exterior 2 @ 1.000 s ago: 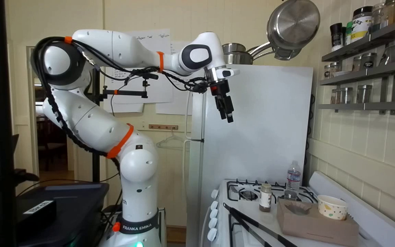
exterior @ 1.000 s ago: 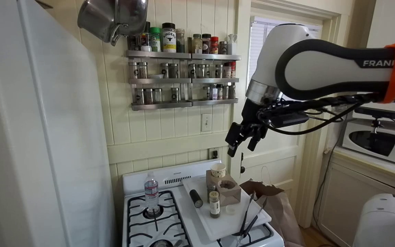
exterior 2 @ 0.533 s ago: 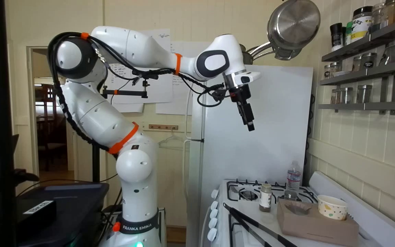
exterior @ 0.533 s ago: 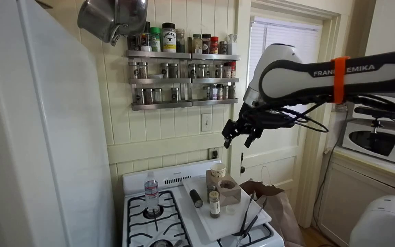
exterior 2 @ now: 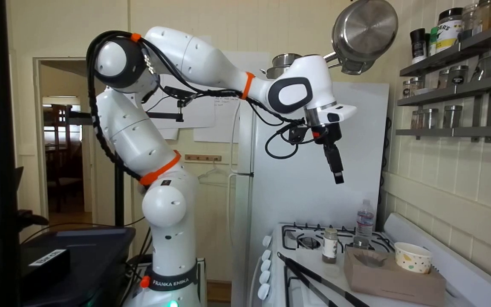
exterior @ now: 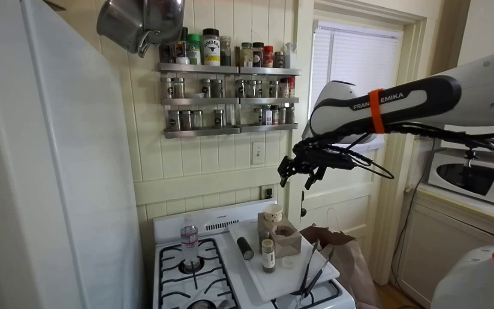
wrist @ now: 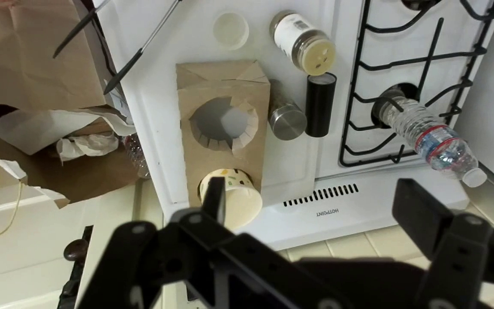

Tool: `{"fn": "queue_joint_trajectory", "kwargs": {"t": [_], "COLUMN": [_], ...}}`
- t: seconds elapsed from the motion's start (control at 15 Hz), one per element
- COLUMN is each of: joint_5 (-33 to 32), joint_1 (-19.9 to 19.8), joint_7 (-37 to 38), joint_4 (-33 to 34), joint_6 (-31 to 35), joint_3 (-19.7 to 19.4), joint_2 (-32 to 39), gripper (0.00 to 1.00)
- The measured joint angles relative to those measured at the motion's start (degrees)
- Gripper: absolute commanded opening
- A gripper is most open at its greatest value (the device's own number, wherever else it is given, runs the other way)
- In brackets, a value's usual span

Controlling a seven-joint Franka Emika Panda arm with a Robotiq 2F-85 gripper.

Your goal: Move the cup to the left side of the stove

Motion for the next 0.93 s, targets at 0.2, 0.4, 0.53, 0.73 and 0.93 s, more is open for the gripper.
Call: {"fn": "queue_joint_trajectory", "kwargs": {"t": [0.2, 0.4, 0.53, 0.73, 0.93], "joint_5": [0.0, 0.0, -0.26, -1.81, -5.28], "joint_1": [0.06, -1.54, -3.52, -6.3, -8.36], "joint_7": [0.0, 5.59, 9.99, 15.82, 23.69], "joint_4": [0.1, 0.38, 0.78, 2.69, 6.78], "joint_6": [-0.02, 3.37, 7.85, 13.14, 15.98], "joint_3": [0.27, 0.6, 1.21, 2.72, 3.89], "joint_2": [-0.84, 1.15, 4.73, 11.76, 19.53], "gripper": [1.0, 1.0, 1.0, 1.0, 1.0]}}
